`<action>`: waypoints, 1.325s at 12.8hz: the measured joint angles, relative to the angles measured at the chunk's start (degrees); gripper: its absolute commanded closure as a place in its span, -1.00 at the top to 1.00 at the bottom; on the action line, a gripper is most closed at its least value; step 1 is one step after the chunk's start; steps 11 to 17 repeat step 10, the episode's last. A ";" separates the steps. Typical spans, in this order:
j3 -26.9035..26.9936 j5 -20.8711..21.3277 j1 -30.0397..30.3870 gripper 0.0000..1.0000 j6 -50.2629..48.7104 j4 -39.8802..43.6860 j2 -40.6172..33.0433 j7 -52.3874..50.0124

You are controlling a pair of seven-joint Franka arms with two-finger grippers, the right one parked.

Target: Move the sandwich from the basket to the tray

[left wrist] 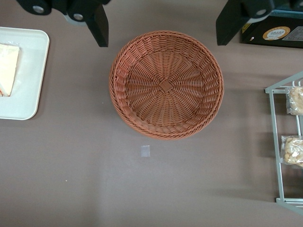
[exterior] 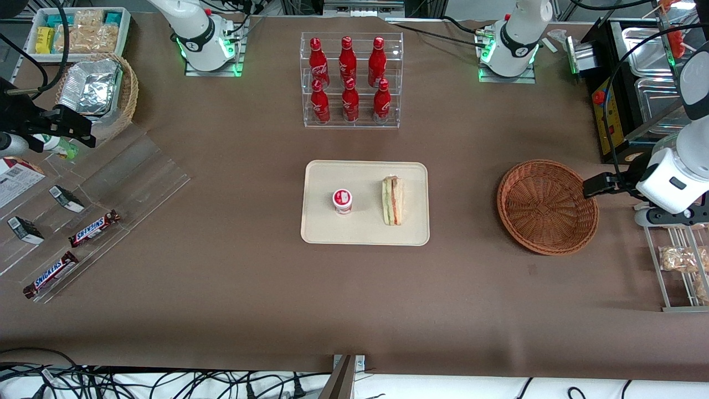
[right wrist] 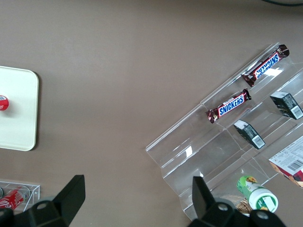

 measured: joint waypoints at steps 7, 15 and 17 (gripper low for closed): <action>21.35 -8.11 -17.13 1.00 0.00 0.02 0.53 3.49; 25.40 -9.39 -20.09 1.00 0.00 0.16 0.46 5.57; 25.40 -9.39 -20.09 1.00 0.00 0.16 0.46 5.57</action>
